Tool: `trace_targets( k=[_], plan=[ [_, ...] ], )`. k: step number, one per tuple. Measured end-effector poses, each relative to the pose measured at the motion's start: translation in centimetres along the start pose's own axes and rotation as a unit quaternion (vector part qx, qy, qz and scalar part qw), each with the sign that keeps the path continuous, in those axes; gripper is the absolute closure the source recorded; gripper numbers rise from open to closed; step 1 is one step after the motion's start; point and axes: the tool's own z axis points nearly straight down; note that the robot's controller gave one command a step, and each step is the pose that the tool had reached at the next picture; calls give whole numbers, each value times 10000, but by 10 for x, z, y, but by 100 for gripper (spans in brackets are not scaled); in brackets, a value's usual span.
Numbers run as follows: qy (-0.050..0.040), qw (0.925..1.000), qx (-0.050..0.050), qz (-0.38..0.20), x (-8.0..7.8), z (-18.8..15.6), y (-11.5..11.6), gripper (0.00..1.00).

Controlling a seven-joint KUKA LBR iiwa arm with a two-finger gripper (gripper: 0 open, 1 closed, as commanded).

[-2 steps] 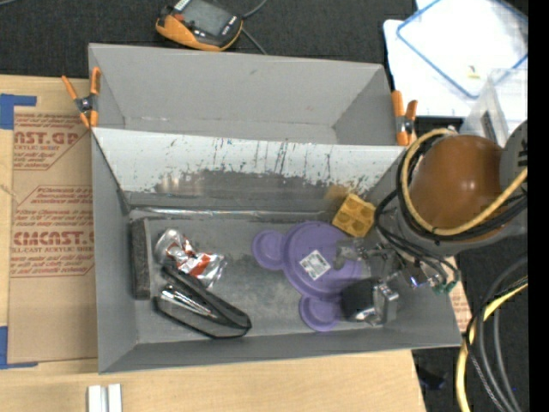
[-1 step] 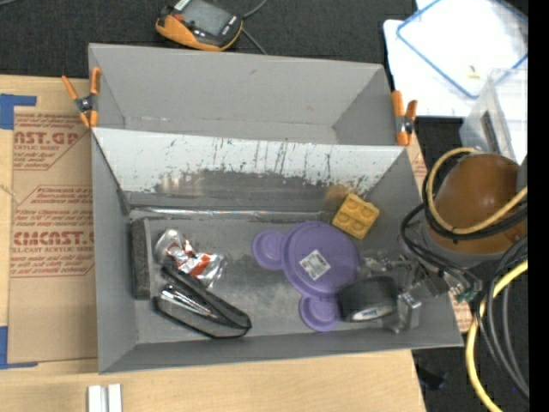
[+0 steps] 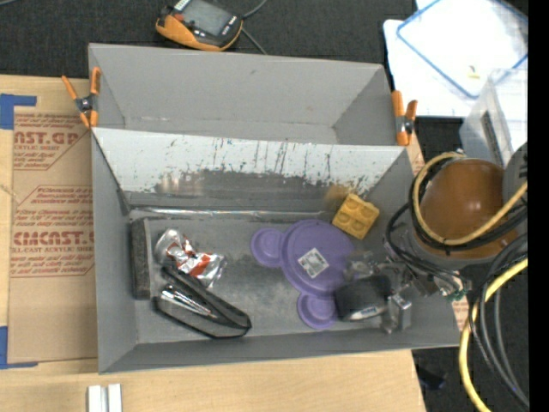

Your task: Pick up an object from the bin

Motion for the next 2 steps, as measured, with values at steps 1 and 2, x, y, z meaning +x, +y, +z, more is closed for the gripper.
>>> trace_targets(
  k=[1, 2],
  plan=[
    [38, 9930, 49, 1178, 7, 7, -26, 100],
    [34, 9931, 53, 1171, 7, 6, -26, 100]
  ],
)
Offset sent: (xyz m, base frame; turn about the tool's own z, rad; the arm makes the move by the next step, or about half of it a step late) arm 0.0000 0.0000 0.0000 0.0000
